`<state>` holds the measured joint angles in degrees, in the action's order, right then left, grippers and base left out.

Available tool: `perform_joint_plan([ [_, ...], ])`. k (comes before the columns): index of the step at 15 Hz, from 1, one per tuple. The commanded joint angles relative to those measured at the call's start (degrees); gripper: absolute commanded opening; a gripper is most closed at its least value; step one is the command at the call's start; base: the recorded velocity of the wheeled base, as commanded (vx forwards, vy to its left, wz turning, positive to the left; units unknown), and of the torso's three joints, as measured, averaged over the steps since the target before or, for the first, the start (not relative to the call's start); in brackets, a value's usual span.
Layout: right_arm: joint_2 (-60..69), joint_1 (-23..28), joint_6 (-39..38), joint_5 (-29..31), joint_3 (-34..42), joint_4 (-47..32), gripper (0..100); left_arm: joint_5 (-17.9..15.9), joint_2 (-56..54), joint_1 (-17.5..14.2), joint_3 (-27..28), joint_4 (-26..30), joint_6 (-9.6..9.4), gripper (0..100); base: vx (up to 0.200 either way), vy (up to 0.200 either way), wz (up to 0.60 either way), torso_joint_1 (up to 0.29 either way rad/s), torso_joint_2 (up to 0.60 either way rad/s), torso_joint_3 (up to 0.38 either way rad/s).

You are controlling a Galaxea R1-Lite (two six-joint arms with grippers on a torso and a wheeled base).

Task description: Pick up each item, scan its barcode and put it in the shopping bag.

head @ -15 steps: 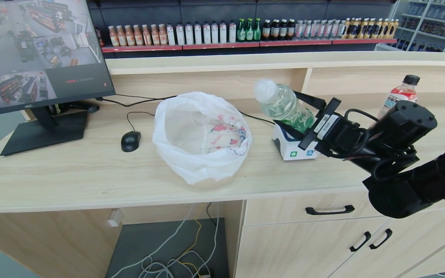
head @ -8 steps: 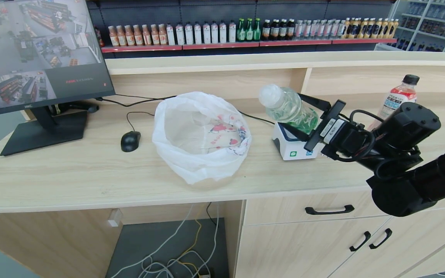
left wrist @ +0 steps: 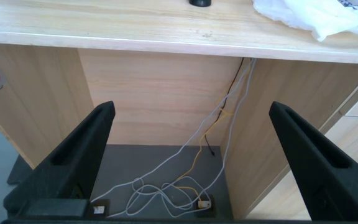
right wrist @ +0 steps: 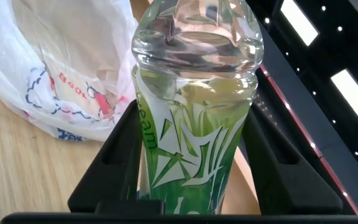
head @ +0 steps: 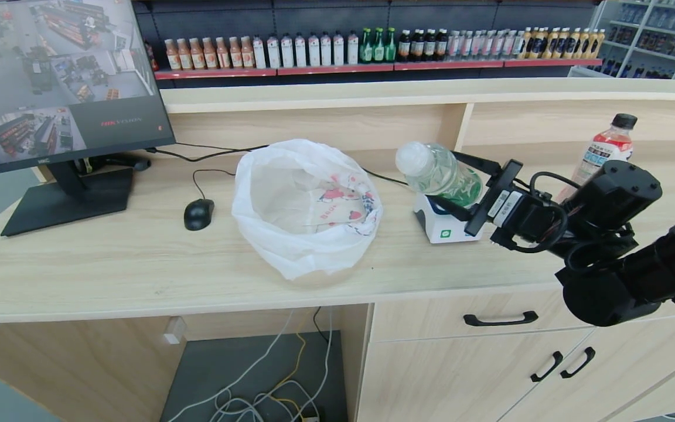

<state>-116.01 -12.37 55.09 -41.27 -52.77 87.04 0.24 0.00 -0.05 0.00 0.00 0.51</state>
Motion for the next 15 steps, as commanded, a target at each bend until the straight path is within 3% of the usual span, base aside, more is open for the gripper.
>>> perform_joint_plan([
  [1, -0.8, 1.7, 0.0, 0.0, -0.4, -0.1, 0, 0.0, 0.0, 0.0, 0.0, 0.0, 0.02, 100, 0.000, 0.000, 0.00, 0.000, 0.00, 0.000],
  [15, 0.2, 2.2, -0.9, 0.9, -1.8, -0.1, 0, 0.0, 0.0, 0.0, 0.0, 0.0, 0.02, 100, 0.000, 0.000, 0.00, 0.000, 0.00, 0.000],
])
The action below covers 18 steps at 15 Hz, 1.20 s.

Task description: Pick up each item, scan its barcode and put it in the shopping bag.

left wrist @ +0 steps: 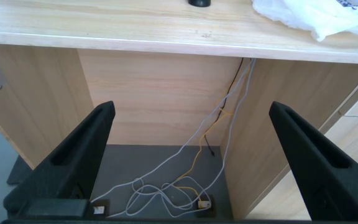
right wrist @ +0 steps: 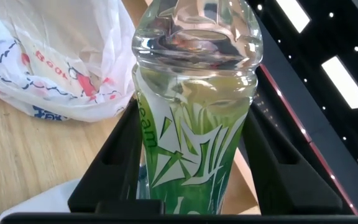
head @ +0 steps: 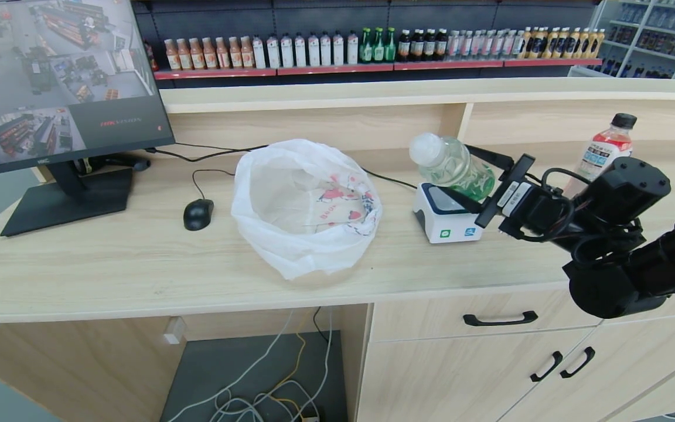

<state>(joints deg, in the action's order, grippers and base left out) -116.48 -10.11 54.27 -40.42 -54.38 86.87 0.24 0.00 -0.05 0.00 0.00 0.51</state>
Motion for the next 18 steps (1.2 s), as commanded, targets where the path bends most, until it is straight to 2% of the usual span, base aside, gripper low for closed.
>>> perform_joint_plan([
  [1, 1.3, -0.1, -0.8, 0.9, -0.2, 0.1, 0, 0.0, 0.0, 0.0, 0.0, 0.0, 0.02, 100, 0.000, 0.000, 0.00, 0.000, 0.00, 0.000],
  [5, 2.0, -1.1, -3.0, 3.7, 0.2, 0.8, 0, 0.0, 0.0, 0.0, 0.0, 0.0, 0.02, 100, 0.000, 0.000, 0.00, 0.000, 0.00, 0.000],
  [9, 2.5, -6.1, -7.4, 8.2, -0.1, 0.9, 0, 0.0, 0.0, 0.0, 0.0, 0.0, 0.02, 100, 0.000, 0.000, 0.00, 0.000, 0.00, 0.000],
  [13, 4.3, -6.2, -13.0, 10.1, -0.1, 0.8, 0, 0.0, 0.0, 0.0, 0.0, 0.0, 0.02, 100, 0.000, 0.000, 0.00, 0.000, 0.00, 0.000],
  [18, 8.7, -6.4, -22.5, 16.6, 0.3, 0.8, 0, 0.0, 0.0, 0.0, 0.0, 0.0, 0.02, 100, 0.000, 0.000, 0.00, 0.000, 0.00, 0.000],
])
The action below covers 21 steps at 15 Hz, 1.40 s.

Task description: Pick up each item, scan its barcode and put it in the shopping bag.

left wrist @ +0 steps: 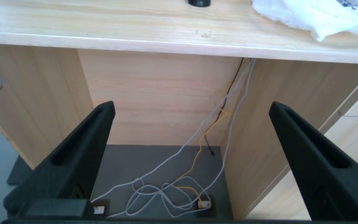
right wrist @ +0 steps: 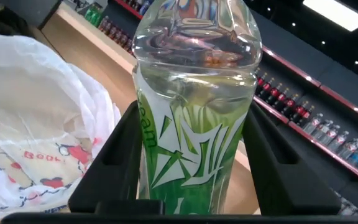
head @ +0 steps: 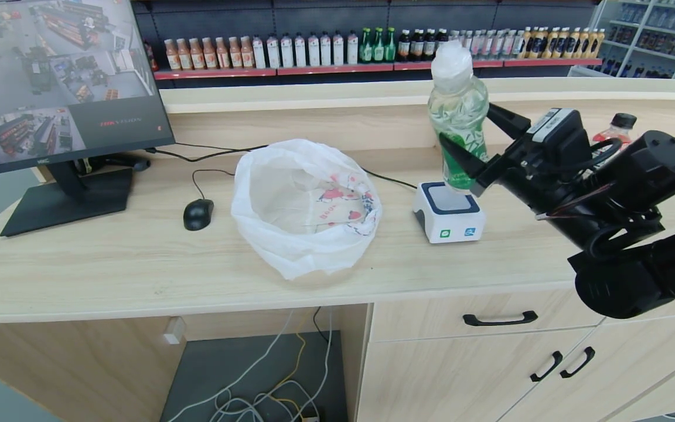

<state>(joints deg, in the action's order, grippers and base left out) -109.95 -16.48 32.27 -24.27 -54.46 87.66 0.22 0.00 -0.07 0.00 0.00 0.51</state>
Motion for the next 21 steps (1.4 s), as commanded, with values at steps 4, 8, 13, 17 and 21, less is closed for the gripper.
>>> perform_joint_plan([
  [4, 3.4, -1.4, -7.0, 1.3, 2.2, 0.4, 0, 0.0, 0.0, 0.0, 0.0, 0.0, 0.02, 100, 0.000, 0.000, 0.00, 0.000, 0.00, 0.000],
  [8, 3.9, -2.9, -17.2, 11.9, 5.5, 2.3, 0, 0.0, 0.0, 0.0, 0.0, 0.0, 0.02, 100, 0.000, 0.000, 0.00, 0.000, 0.00, 0.000],
  [13, 3.6, -7.2, -23.7, 24.0, 5.6, 2.3, 0, 0.0, 0.0, 0.0, 0.0, 0.0, 0.02, 100, 0.000, 0.000, 0.00, 0.000, 0.00, 0.000],
  [17, 3.5, -7.2, -24.7, 25.4, 5.1, 2.3, 0, 0.0, 0.0, 0.0, 0.0, 0.0, 0.02, 100, 0.000, 0.000, 0.00, 0.000, 0.00, 0.000],
  [21, 2.1, -7.2, -28.4, 28.3, 4.7, 2.3, 0, 0.0, 0.0, 0.0, 0.0, 0.0, -0.34, 100, 0.000, 0.000, 0.00, 0.000, 0.00, 0.000],
])
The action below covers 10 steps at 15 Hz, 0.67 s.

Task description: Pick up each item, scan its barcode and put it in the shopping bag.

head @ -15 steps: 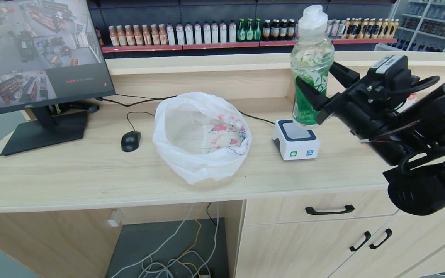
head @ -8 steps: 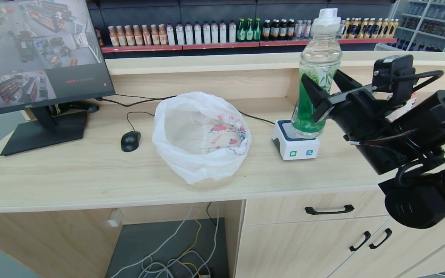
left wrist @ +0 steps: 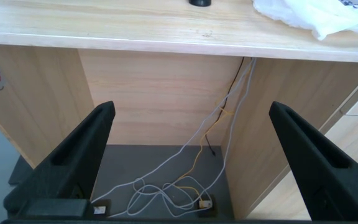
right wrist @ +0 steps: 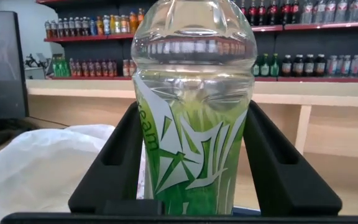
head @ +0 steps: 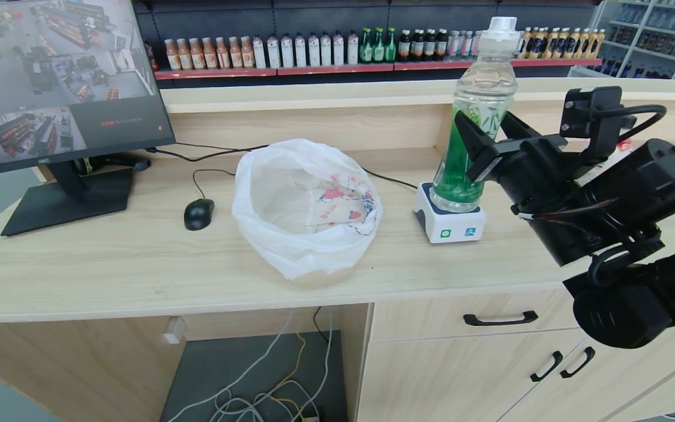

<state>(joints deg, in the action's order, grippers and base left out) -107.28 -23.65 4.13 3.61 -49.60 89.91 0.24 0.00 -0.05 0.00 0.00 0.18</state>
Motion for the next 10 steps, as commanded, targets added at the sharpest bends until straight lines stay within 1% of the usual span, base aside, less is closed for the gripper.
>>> perform_joint_plan([
  [1, -0.4, 0.1, -0.8, 0.7, -0.2, 0.1, 0, 0.0, 0.0, 0.0, 0.0, 0.0, -0.01, 100, 0.000, 0.000, 0.00, 0.000, 0.00, 0.000],
  [4, -0.6, 0.1, -0.9, 0.8, -2.7, 0.1, 0, 0.0, 0.0, 0.0, 0.0, 0.0, 0.08, 100, 0.000, 0.000, 0.00, 0.000, 0.00, 0.000],
  [7, -0.2, 0.1, -0.9, 0.8, -2.9, 0.1, 0, 0.0, 0.0, 0.0, 0.0, 0.0, 0.08, 100, 0.000, 0.000, 0.00, 0.000, 0.00, 0.000],
  [10, -0.3, -0.1, -0.9, 0.8, -4.3, 0.1, 0, 0.0, 0.0, 0.0, 0.0, 0.0, 0.08, 100, 0.000, 0.200, 0.00, 0.002, 0.01, 0.004],
])
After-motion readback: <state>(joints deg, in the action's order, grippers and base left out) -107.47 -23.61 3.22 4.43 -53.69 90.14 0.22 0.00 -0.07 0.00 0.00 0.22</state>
